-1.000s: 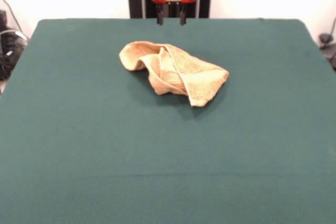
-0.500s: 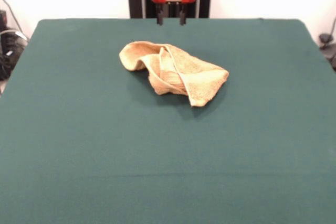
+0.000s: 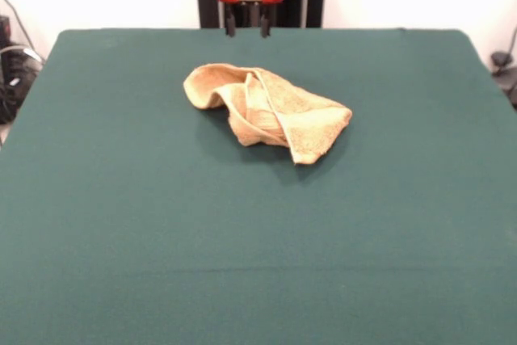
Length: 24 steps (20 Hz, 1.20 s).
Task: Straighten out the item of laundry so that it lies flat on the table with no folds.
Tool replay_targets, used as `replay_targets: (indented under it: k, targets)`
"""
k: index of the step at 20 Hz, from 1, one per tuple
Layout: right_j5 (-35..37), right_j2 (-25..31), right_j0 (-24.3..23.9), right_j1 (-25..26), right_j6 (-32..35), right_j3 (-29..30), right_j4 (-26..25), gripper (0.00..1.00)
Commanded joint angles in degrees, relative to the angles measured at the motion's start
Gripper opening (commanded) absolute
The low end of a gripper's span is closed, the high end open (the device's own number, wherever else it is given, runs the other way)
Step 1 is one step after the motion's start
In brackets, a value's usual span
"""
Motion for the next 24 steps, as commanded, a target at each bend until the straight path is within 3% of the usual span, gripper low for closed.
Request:
replay_targets:
  k: [1,5,24]
  targets:
    - [0.05,6.56,-4.80,2.72,0.93,-3.95,-2.63,1.00]
    - [2.15,8.09,-6.39,2.66,-1.23,-4.18,-4.51,1.00]
    - [0.13,8.64,-9.17,3.87,0.62,-4.63,-9.49,1.00]
